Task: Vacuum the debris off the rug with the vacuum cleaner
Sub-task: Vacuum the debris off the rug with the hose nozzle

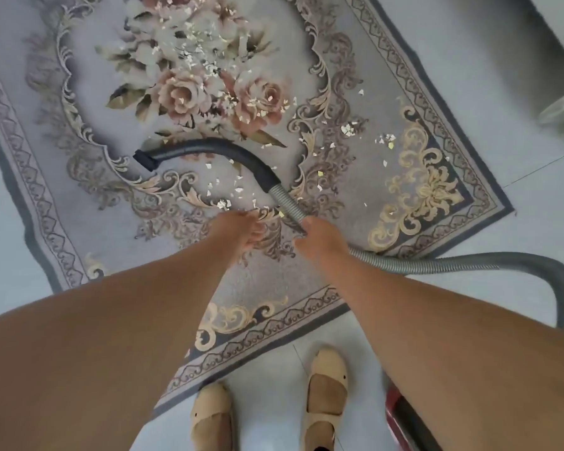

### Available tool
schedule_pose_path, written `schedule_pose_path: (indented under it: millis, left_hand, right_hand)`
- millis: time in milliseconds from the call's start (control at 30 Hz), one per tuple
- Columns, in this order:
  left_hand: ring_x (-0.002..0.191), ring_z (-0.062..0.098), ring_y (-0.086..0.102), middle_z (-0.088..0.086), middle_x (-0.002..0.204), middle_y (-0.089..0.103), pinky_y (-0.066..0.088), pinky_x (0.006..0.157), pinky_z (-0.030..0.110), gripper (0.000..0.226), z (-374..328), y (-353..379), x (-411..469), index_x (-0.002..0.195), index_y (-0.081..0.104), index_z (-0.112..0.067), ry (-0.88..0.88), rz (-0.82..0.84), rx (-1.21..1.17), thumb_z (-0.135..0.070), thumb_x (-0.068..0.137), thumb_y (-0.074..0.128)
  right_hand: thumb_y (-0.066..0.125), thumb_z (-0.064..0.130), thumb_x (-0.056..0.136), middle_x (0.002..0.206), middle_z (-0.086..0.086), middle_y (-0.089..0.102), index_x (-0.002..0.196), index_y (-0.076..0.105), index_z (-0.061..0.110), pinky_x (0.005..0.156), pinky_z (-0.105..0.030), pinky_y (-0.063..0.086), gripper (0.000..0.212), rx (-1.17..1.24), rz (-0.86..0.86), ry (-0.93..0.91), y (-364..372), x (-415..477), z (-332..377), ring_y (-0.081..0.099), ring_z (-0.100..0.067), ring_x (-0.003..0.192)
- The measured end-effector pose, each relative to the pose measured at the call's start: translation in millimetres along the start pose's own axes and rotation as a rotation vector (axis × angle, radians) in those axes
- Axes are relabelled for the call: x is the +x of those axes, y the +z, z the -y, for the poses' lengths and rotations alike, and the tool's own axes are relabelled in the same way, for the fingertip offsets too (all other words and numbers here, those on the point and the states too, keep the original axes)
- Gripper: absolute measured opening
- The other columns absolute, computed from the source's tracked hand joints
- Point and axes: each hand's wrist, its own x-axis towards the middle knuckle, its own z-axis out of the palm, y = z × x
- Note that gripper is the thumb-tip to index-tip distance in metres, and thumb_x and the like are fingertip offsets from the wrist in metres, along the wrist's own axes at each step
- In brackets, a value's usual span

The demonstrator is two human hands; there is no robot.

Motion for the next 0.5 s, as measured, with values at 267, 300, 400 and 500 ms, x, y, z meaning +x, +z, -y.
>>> schedule_pose_path:
  millis: [267, 300, 400, 500]
  left_hand:
    - [0.101, 0.018, 0.067, 0.005, 0.110, 0.070, 0.054, 0.092, 0.033, 0.021, 26.1, 1.7, 101.7, 0.115, 0.064, -0.011, 0.066, -0.036, -0.099, -0.019, 0.098, 0.055]
    - [0.104, 0.019, 0.067, 0.006, 0.115, 0.069, 0.052, 0.095, 0.035, 0.026, 29.4, 3.8, 108.4, 0.122, 0.061, -0.010, 0.075, -0.023, -0.122, -0.018, 0.098, 0.055]
    - [0.110, 0.020, 0.064, 0.007, 0.119, 0.067, 0.049, 0.100, 0.035, 0.032, 34.1, 8.9, 126.1, 0.130, 0.055, -0.008, 0.062, 0.034, -0.165, -0.015, 0.099, 0.052]
    - [0.106, 0.017, 0.064, 0.004, 0.110, 0.069, 0.050, 0.098, 0.033, 0.028, 35.5, 15.6, 134.4, 0.122, 0.061, -0.008, 0.032, 0.050, -0.070, -0.022, 0.097, 0.055]
  right_hand:
    - [0.062, 0.022, 0.092, 0.140, -0.016, 0.042, 0.136, 0.037, 0.005, 0.103, -0.042, 0.042, 0.054, -0.195, -0.126, -0.003, 56.0, 108.7, -3.7, 0.042, -0.033, 0.128]
    - [0.062, 0.022, 0.092, 0.142, -0.017, 0.039, 0.137, 0.035, 0.005, 0.104, -0.042, 0.040, 0.056, -0.207, -0.119, 0.008, 60.3, 118.0, -5.6, 0.039, -0.034, 0.130]
    - [0.064, 0.023, 0.090, 0.141, -0.019, 0.040, 0.137, 0.035, 0.004, 0.104, -0.043, 0.040, 0.059, -0.210, -0.118, 0.044, 75.5, 141.1, -9.9, 0.039, -0.035, 0.131]
    - [0.069, 0.024, 0.084, 0.124, -0.015, 0.058, 0.125, 0.056, 0.012, 0.088, -0.037, 0.050, 0.045, -0.221, -0.074, 0.007, 89.1, 144.1, -9.5, 0.053, -0.034, 0.118]
